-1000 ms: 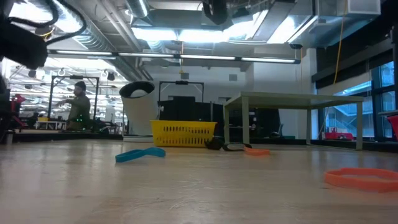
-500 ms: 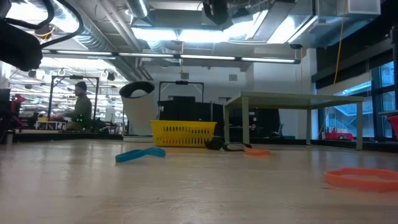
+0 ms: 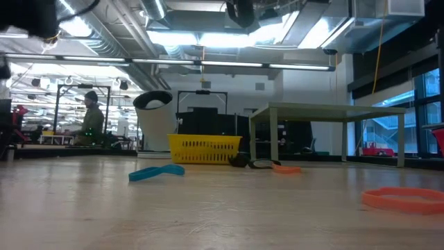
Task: Pick & Place Office Desk Supplies
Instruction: Put the orange rubber band into the red bin, then put the blue rubber band into the red bin
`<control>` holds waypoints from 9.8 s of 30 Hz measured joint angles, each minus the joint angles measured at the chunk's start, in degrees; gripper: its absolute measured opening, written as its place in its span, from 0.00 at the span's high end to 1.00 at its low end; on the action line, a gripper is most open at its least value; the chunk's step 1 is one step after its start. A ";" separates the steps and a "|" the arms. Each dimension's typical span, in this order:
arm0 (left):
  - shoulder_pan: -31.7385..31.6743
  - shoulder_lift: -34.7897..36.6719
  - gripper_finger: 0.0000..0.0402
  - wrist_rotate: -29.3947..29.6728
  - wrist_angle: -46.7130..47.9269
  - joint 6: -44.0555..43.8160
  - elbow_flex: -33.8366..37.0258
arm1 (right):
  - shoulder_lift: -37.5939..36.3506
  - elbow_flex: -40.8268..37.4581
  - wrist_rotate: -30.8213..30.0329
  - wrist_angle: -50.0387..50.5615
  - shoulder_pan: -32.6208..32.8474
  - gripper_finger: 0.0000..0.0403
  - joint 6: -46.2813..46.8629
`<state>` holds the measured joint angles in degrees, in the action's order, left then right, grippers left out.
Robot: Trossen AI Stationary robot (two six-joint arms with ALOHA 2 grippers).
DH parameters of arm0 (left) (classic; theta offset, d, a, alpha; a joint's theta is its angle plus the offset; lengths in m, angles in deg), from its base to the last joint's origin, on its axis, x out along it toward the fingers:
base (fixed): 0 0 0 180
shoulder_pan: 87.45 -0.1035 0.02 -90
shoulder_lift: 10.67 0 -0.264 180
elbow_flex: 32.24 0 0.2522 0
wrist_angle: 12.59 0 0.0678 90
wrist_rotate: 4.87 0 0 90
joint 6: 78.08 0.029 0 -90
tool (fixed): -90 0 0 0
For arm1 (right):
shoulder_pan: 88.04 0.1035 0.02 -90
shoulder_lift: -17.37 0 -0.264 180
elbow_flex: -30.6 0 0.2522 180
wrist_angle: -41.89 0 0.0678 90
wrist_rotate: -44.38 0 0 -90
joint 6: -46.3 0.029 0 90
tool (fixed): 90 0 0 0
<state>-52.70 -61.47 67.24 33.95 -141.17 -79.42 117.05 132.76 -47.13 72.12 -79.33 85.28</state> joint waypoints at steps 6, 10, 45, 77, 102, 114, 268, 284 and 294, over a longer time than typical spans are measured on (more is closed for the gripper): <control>-0.84 3.70 0.66 6.84 -0.80 5.67 -4.54 | 0.00 0.00 0.43 -0.04 0.00 0.66 0.00; -0.84 2.16 0.66 11.15 -4.25 11.43 -6.49 | 0.00 0.00 0.45 -0.07 0.00 0.66 0.00; -0.64 -35.40 0.64 11.42 -4.91 39.76 -16.25 | 0.02 0.00 0.91 3.37 1.27 0.66 0.85; -0.53 -46.62 0.99 11.94 -4.61 39.73 -16.30 | -1.85 -0.04 0.89 3.69 1.14 0.66 2.66; -15.25 -9.23 1.00 30.14 -5.81 32.03 -16.14 | -11.72 0.00 -14.44 11.37 4.29 0.66 4.68; -24.33 -5.10 1.00 29.89 -25.87 39.74 -16.20 | -8.86 0.02 -16.89 3.07 4.09 0.66 3.60; -21.02 -45.12 0.64 10.94 -20.44 41.36 -16.25 | -17.05 -19.30 -9.87 41.09 37.62 0.65 59.81; -16.25 -48.96 0.83 21.03 -23.26 48.98 -16.36 | -17.05 -11.13 -28.34 43.63 36.88 0.73 56.49; -16.20 -48.79 1.00 17.05 -22.96 46.67 -16.36 | -17.05 -11.13 -31.40 41.95 33.87 0.74 53.69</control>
<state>-68.91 -110.26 84.29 10.99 -94.50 -95.78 100.00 121.64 -78.53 114.07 -45.45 138.97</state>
